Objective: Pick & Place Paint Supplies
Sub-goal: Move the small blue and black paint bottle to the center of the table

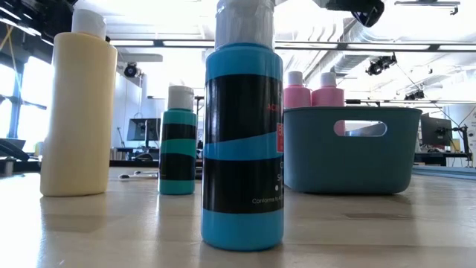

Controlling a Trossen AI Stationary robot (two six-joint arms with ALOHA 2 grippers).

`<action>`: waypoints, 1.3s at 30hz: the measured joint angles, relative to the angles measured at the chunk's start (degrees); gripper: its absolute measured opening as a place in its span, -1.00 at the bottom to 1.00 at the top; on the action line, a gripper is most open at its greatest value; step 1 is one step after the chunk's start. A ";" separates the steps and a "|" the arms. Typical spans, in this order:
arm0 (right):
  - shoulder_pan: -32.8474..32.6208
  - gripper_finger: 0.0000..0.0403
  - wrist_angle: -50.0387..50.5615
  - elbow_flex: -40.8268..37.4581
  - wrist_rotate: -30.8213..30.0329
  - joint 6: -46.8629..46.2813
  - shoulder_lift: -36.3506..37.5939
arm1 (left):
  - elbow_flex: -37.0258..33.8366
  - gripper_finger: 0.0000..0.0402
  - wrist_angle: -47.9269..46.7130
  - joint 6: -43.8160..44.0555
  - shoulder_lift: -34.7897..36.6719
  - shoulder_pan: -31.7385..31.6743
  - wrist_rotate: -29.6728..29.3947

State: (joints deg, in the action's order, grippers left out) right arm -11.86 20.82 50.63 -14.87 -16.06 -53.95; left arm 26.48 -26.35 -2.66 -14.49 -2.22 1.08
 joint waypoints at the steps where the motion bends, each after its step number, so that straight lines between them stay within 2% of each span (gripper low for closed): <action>1: 0.00 -0.19 -0.14 0.00 -0.02 -0.04 -0.58 | 0.00 -1.00 0.00 0.00 0.01 0.00 0.49; 6: 0.00 -0.19 -0.90 0.00 -0.08 -0.07 -3.49 | 0.00 -1.00 0.00 0.11 -0.01 0.00 1.55; 11: -0.02 -0.19 -6.31 0.00 0.07 -0.09 -6.33 | 0.00 -1.00 0.00 0.08 0.00 0.00 1.64; 16: -0.02 -0.19 -11.40 0.00 0.24 4.73 -8.30 | 0.00 -1.00 0.44 -0.32 -0.34 -0.02 6.12; 24: -0.02 -0.19 -17.48 0.00 0.24 8.82 -11.01 | 0.00 -1.00 3.29 4.30 -1.59 0.00 7.62; 29: -0.02 -0.19 -19.39 0.00 0.24 8.81 -13.23 | -0.02 -1.00 3.62 5.72 -4.18 0.00 10.43; 33: -0.02 -0.19 -19.92 0.00 0.26 8.57 -15.65 | -0.02 -1.00 4.93 6.65 -7.66 0.00 10.03; 39: -0.02 -0.19 -22.18 0.00 0.26 8.81 -19.73 | -0.02 -1.00 11.27 2.23 -13.42 0.00 10.19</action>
State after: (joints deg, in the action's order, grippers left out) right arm -11.88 -1.37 50.63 -14.61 -7.24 -73.68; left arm 26.46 -15.08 -0.43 -27.92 -2.22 11.27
